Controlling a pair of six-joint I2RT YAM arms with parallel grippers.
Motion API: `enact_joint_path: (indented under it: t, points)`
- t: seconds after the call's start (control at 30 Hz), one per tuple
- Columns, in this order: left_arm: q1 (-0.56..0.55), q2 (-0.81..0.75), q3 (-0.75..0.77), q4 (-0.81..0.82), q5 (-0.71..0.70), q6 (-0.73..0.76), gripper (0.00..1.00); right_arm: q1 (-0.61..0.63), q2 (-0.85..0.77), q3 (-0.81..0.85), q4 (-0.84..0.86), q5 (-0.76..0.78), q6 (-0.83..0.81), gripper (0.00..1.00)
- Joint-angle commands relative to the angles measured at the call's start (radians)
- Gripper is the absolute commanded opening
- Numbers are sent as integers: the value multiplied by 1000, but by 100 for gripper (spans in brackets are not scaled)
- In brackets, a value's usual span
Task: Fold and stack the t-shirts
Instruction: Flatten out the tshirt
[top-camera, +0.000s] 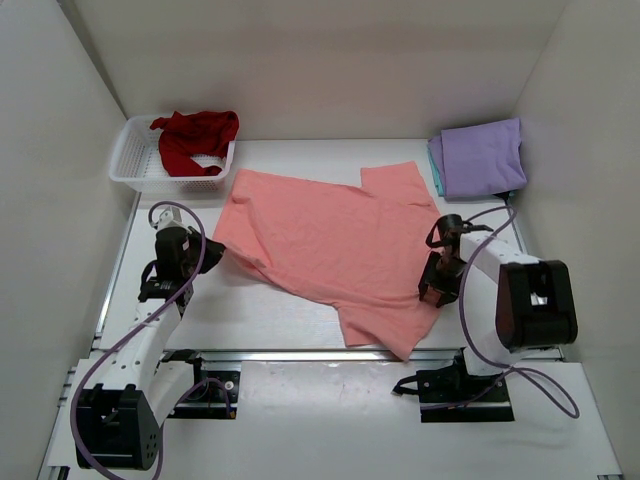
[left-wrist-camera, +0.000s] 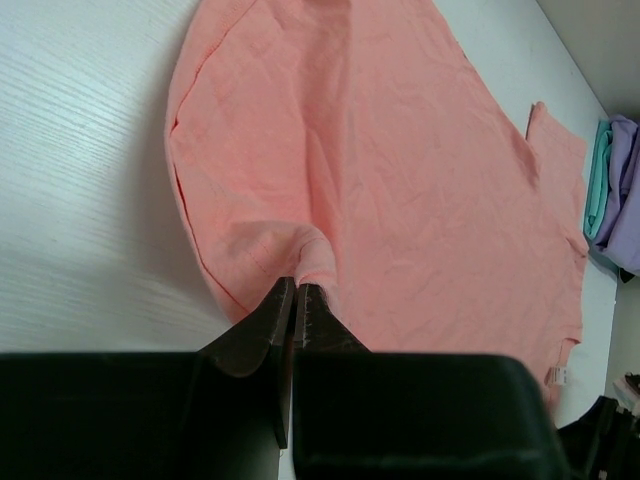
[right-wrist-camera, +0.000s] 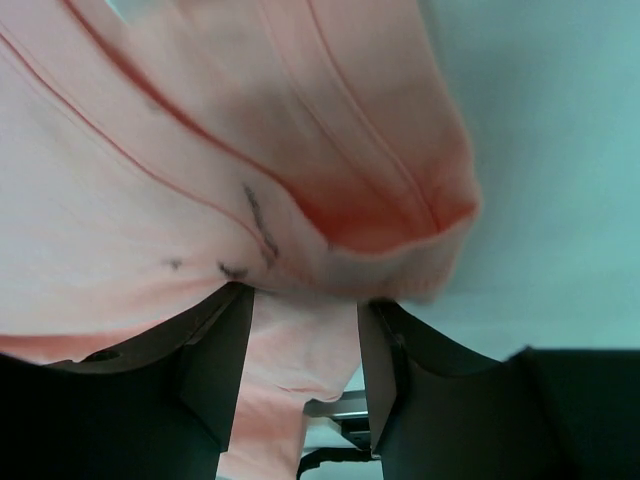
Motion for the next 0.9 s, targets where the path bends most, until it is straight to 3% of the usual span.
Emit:
enact_joint_path:
  t: [0.0,0.2,0.4,0.67,0.87]
  points:
    - [-3,-24,-6,7,24,-7,0,-23,71,95,94,39,-72,43]
    - [-5,-28,-30,5,36,-23,0,-61,244,241,106,41,-117,44]
    - [1,-33,-46,12,38,-29,0,-50,315,350,28,44,-161,46]
    - [3,-48,-63,10,55,-43,0,-46,154,387,-90,102,-125,53]
    - [-2,-50,-73,21,58,-55,0,-3,-51,212,-168,56,-37,57]
